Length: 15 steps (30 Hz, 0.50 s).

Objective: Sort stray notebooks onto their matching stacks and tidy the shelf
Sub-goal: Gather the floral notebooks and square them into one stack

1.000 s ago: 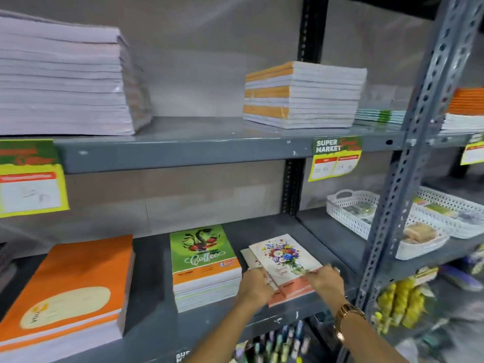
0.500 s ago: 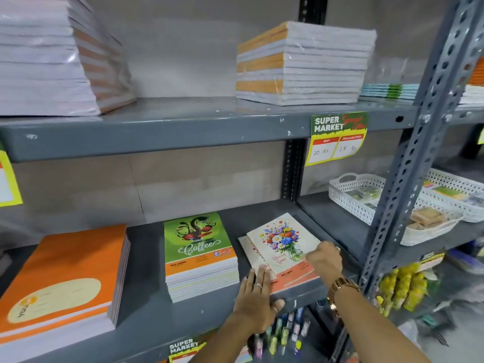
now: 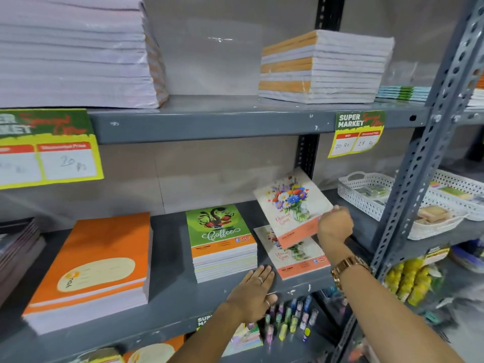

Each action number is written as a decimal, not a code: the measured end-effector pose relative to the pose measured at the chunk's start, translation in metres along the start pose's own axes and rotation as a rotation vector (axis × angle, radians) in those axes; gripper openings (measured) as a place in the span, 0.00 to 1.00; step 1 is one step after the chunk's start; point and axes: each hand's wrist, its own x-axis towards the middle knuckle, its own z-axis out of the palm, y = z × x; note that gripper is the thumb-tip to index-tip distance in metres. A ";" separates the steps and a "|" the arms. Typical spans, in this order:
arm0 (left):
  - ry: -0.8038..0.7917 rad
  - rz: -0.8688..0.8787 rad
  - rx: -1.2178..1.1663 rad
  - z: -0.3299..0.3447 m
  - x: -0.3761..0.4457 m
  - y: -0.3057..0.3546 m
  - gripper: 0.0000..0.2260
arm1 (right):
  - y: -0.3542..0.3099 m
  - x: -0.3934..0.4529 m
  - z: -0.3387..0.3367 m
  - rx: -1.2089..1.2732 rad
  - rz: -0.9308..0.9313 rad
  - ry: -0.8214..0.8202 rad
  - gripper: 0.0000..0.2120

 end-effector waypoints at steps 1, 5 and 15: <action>-0.002 0.008 0.003 0.000 -0.005 -0.005 0.27 | -0.007 -0.004 0.003 0.024 0.018 -0.014 0.15; -0.005 0.001 -0.026 -0.002 -0.028 -0.018 0.25 | -0.032 -0.033 0.023 0.065 0.092 -0.133 0.17; 0.013 -0.075 -0.106 -0.012 -0.088 -0.057 0.24 | -0.047 -0.112 0.086 0.017 0.219 -0.419 0.16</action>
